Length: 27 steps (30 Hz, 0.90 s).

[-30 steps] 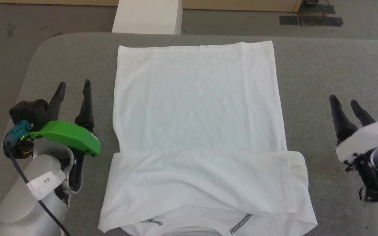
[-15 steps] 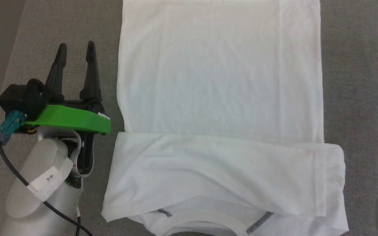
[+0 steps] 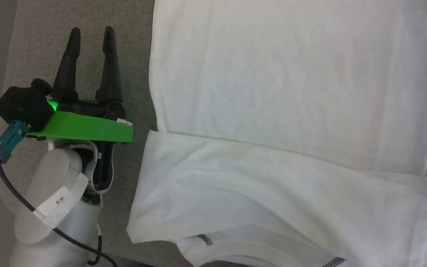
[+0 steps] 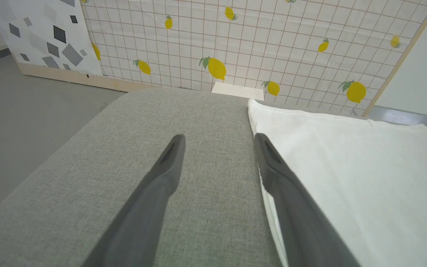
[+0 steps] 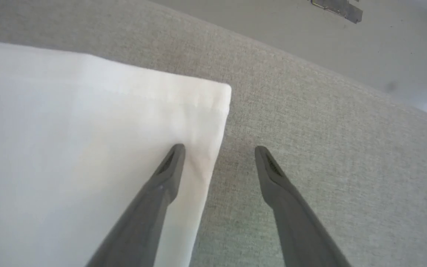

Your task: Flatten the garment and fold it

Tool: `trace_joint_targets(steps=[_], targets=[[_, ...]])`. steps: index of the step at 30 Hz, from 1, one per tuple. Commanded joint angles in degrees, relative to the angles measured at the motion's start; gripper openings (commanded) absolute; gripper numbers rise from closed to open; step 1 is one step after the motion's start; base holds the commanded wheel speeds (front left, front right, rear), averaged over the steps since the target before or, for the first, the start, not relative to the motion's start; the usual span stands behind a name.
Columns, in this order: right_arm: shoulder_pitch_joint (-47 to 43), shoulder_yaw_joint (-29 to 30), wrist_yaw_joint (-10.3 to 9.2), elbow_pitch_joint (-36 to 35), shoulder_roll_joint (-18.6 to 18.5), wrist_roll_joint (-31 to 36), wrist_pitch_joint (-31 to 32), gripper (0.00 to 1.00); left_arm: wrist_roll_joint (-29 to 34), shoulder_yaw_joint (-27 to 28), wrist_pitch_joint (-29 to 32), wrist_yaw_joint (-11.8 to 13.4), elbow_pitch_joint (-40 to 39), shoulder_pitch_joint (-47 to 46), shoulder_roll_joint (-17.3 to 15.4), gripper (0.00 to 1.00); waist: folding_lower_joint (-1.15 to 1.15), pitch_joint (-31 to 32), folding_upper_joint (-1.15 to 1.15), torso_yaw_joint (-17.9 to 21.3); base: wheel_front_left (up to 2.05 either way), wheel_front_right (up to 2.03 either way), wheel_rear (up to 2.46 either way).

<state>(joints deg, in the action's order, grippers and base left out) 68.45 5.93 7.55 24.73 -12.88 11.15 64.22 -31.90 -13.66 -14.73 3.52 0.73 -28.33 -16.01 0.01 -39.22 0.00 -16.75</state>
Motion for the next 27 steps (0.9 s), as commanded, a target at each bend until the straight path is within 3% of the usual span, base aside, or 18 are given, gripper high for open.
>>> trace_joint_targets(steps=[1, 6, 7, 8, 16, 27], targets=[[0.46, -0.36, -0.06, 0.12, -0.26, 0.32, 0.8, 1.0, 0.7, 0.39, -0.27, -0.46, -0.37, -0.75, 0.26, 1.0, -0.01, -3.14, 0.0, -2.47, 0.0, 0.0, 0.0], [-1.09, -1.58, -0.06, 0.76, 0.06, -2.33, 5.24, 1.0, 0.98, 0.21, -0.21, -1.11, 0.67, -0.75, 0.1, 1.0, -0.01, -3.32, 0.0, -1.53, 0.0, 0.0, 0.0], [-1.18, -1.83, -0.06, 0.68, 0.05, -2.91, 6.18, 0.37, 0.96, 0.02, -0.05, -1.3, 0.91, -1.04, 0.05, 1.0, -0.01, -3.27, 0.0, -1.34, 0.0, 0.0, 0.0], [-1.15, -2.13, -0.06, 0.34, -0.02, -3.57, 7.03, 0.0, 1.01, -0.11, 0.26, -1.47, 1.17, -1.66, -0.14, 1.0, -0.01, -3.21, 0.0, -1.03, 0.0, 0.0, 0.0], [0.66, -4.38, -0.06, -3.67, -0.69, -6.88, 5.67, 0.0, -0.6, -0.74, 10.29, -4.23, 5.11, -14.5, -3.44, 1.0, -0.01, -3.03, 0.0, 1.34, 0.0, 0.0, 0.0], [5.53, -13.41, -0.06, -4.51, 1.6, -14.14, 2.03, 0.0, -4.42, -3.08, 39.45, -4.85, 23.07, -39.86, -7.98, 1.0, -0.01, -5.35, 0.0, 7.81, 0.0, 0.0, 0.0]])
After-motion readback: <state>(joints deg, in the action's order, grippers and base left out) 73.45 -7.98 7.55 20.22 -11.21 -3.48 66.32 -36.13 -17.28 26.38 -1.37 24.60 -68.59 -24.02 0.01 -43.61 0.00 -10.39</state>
